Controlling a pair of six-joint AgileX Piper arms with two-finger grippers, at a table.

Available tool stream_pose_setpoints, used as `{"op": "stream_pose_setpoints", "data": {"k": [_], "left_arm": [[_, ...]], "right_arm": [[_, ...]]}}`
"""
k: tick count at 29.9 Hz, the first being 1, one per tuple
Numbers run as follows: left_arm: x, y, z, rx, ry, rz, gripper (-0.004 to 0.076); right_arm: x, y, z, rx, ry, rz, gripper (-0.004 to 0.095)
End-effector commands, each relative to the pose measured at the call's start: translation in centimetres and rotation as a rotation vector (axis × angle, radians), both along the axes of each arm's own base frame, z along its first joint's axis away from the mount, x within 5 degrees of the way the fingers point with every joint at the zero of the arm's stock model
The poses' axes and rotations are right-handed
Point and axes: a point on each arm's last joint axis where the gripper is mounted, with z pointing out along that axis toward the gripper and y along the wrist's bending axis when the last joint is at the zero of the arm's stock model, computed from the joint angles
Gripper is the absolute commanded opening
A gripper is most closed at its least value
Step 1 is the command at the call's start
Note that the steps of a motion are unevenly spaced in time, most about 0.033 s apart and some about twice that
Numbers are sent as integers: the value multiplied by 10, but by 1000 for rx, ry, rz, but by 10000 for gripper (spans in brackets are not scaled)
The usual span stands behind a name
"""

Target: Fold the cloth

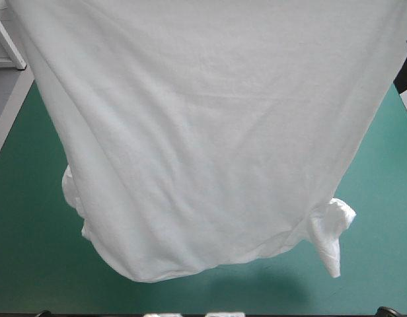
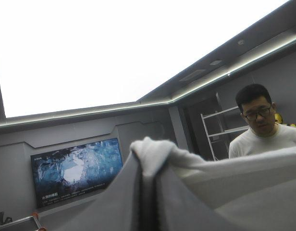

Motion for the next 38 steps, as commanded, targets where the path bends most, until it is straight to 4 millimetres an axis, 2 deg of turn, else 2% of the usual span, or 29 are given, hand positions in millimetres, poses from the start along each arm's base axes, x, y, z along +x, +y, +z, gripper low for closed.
{"op": "stream_pose_setpoints", "data": {"k": [1, 6, 9, 13, 15, 18, 24, 25, 26, 31, 34, 38], "left_arm": [[-3, 3, 9, -70, -84, -1, -10], [43, -16, 0, -58, -1, -2, -10], [82, -29, -9, -52, 35, 64, -10], [138, -41, -24, -107, 77, 111, -10], [169, -42, -34, -157, 102, 116, -10], [202, -39, -45, -242, 88, 106, -10], [242, -36, -50, -309, -60, 131, -9], [247, -34, -49, -336, -78, 121, -9], [256, -30, -50, -375, -85, 102, -9], [284, -29, -62, -399, -24, 76, -9], [308, -35, -84, -329, 109, 114, -9], [340, -35, -128, -200, 462, 174, -9]], "right_arm": [[2, 1, 10, 17, -105, -41, -17], [31, 19, 5, -10, -73, -119, -17], [57, 31, -2, -5, -33, -196, -17], [100, 39, -15, 8, 28, -280, -17], [126, 40, -20, 16, 51, -306, -17], [162, 40, -24, 30, 43, -306, -17], [226, 24, -22, 70, -72, -291, -17], [230, 20, -19, 104, -97, -275, -17], [244, 14, -24, 116, -97, -279, -17], [275, 4, -38, 146, -93, -232, -17], [296, 1, -56, 110, 12, -235, -17], [323, 2, -92, 19, 241, -264, -17]]}}
